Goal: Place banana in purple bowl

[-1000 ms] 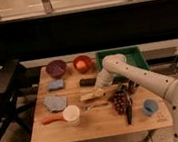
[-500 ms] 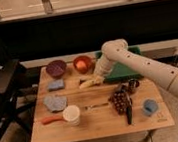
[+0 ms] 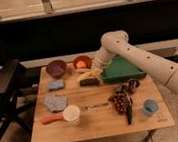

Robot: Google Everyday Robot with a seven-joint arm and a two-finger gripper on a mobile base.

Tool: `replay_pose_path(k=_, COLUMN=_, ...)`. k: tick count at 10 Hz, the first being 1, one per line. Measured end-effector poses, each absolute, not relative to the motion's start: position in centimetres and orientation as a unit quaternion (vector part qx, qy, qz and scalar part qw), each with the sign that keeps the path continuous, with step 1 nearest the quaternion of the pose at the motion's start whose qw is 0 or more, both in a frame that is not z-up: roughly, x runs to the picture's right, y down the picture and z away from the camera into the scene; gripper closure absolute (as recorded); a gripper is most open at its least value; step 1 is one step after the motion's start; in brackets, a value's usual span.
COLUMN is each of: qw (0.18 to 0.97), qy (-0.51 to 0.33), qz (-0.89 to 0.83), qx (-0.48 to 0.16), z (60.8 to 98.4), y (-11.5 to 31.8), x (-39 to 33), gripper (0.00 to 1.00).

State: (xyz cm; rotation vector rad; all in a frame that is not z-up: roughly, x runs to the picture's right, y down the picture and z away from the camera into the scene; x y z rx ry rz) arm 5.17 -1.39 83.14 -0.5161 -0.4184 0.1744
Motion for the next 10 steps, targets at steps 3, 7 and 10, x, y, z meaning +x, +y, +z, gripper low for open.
replay_pose_path(k=3, qw=0.945, qy=-0.216, qz=0.064, qx=-0.236, z=83.4, y=-2.9, x=4.0, gripper=1.0)
replay_pose_path(k=7, qw=0.951, qy=-0.238, qz=-0.005, qx=-0.197, z=86.4, y=-10.0, x=-1.5, gripper=1.0)
replay_pose_path(k=10, qw=0.951, qy=-0.262, qz=-0.03, qx=-0.158, z=87.9, y=-14.9, x=-4.9, gripper=1.0)
